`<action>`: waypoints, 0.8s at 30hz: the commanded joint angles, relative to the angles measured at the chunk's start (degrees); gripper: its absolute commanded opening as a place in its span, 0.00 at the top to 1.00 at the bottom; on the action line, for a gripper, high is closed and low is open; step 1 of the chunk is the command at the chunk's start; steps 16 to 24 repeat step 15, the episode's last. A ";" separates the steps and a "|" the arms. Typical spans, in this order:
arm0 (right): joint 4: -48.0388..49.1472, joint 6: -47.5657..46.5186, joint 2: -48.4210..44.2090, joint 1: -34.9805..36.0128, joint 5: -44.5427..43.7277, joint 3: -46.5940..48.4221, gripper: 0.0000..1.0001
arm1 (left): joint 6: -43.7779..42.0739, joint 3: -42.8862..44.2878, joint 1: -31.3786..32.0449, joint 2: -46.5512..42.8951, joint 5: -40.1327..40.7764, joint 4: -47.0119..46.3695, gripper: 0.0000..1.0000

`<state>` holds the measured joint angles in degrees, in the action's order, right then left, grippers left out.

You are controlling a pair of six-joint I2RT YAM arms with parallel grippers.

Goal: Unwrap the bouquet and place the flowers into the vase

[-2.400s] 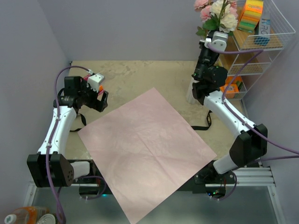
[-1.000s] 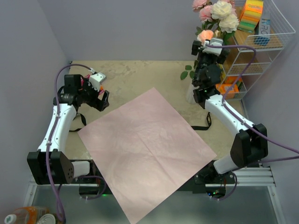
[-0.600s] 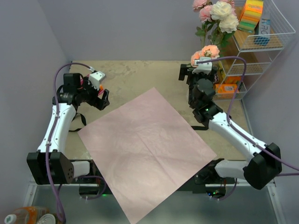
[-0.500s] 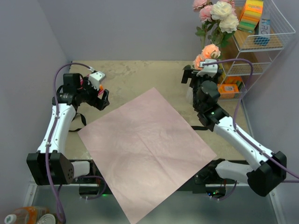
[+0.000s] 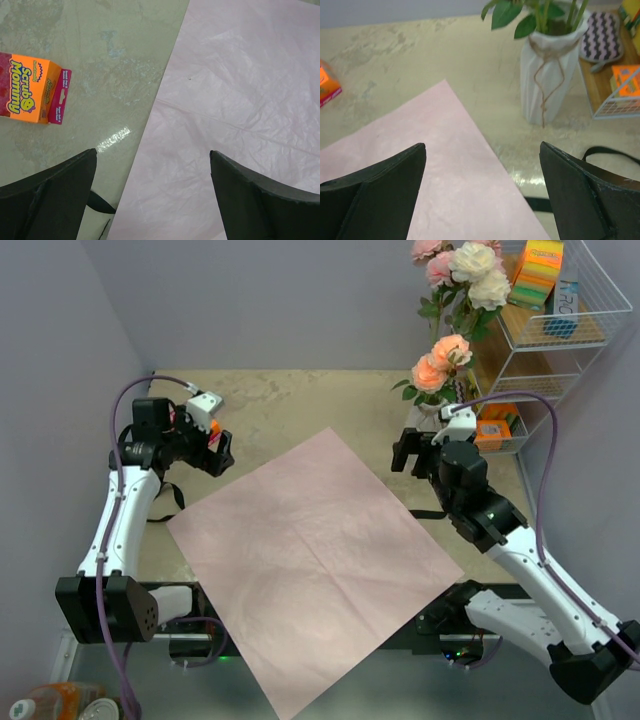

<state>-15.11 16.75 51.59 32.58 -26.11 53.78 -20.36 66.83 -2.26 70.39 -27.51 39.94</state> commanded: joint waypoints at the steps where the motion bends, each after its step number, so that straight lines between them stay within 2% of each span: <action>1: -9.31 5.39 -4.83 0.12 8.25 -0.96 0.01 | 1.29 -0.64 -0.64 -2.45 -0.36 -1.01 0.01; 11: -9.94 6.71 -8.35 0.21 10.99 -2.62 0.01 | 2.08 -3.19 -0.55 -3.33 0.00 -3.03 0.01; 24: -8.97 6.62 -7.30 0.12 12.40 -3.85 0.01 | 2.25 -4.60 -0.64 -4.12 0.70 -4.34 0.01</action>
